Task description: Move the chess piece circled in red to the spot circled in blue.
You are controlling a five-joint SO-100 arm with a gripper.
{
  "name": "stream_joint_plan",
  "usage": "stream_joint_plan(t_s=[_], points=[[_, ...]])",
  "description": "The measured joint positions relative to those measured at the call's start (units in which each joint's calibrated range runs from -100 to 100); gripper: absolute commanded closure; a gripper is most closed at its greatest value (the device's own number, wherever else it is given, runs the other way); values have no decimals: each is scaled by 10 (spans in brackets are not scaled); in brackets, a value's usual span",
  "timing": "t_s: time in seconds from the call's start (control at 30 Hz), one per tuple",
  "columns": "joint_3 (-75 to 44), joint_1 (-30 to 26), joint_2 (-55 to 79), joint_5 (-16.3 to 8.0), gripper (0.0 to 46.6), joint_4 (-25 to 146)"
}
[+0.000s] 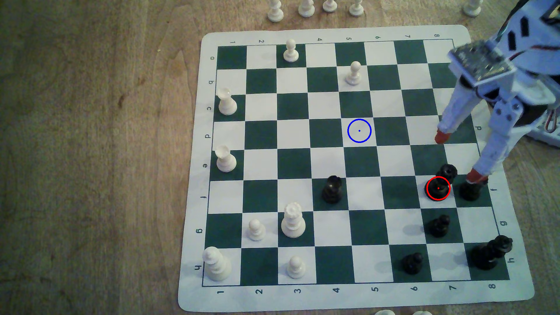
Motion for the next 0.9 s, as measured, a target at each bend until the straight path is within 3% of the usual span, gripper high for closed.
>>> stream_joint_plan(t_s=[0.3, 0.9], points=[[114, -10, -13, -4, 244, -63], [135, -13, 15, -15, 328, -131]])
